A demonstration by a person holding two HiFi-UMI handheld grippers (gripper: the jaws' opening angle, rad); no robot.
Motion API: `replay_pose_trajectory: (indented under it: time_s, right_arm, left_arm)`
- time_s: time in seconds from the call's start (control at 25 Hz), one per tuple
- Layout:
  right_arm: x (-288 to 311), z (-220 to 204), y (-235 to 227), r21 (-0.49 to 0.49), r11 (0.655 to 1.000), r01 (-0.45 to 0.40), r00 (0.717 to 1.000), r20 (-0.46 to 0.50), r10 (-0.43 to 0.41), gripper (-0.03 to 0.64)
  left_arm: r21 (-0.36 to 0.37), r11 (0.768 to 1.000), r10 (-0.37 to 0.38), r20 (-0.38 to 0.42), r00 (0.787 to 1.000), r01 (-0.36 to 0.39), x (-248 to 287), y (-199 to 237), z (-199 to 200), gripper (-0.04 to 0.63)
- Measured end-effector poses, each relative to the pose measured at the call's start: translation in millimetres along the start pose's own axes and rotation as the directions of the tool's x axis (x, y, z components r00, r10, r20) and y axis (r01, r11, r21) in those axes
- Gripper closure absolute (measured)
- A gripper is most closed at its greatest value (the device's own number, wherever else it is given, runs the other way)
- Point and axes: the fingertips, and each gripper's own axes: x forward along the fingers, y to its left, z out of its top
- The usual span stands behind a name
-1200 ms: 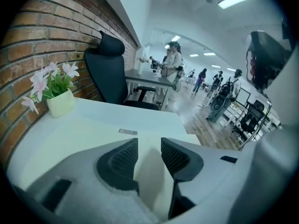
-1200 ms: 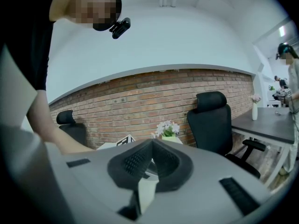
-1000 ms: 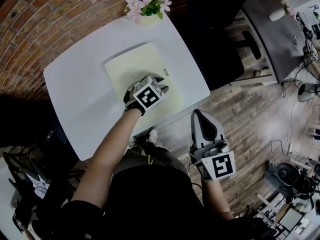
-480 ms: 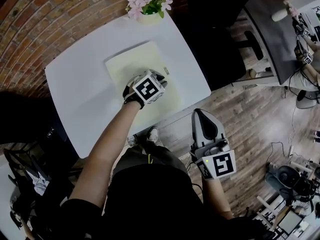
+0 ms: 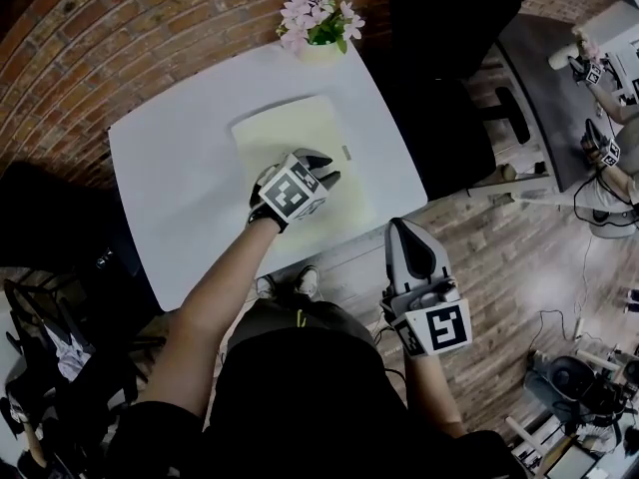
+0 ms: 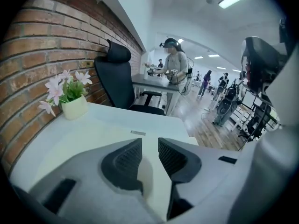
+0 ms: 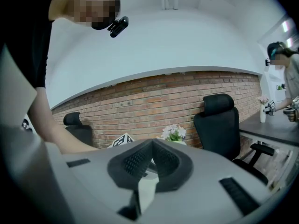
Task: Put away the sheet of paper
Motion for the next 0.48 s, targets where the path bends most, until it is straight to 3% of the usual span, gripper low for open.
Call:
replay_pose_trajectory:
  time_s: [0.24, 0.48]
  right_arm:
    - [17, 4, 19, 0.009, 0.998, -0.054, 0.999, 0.001, 0.054, 0.604]
    - [33, 12, 64, -0.042, 0.987, -0.155, 0.987, 0.038, 0.157, 0.604]
  left_arm:
    - [-0.106, 0.99, 0.107, 0.091, 0.99, -0.097, -53, 10, -13, 0.543]
    - [-0.259, 0.944, 0.248, 0.146, 0.958, -0.205, -127, 24, -44, 0.561]
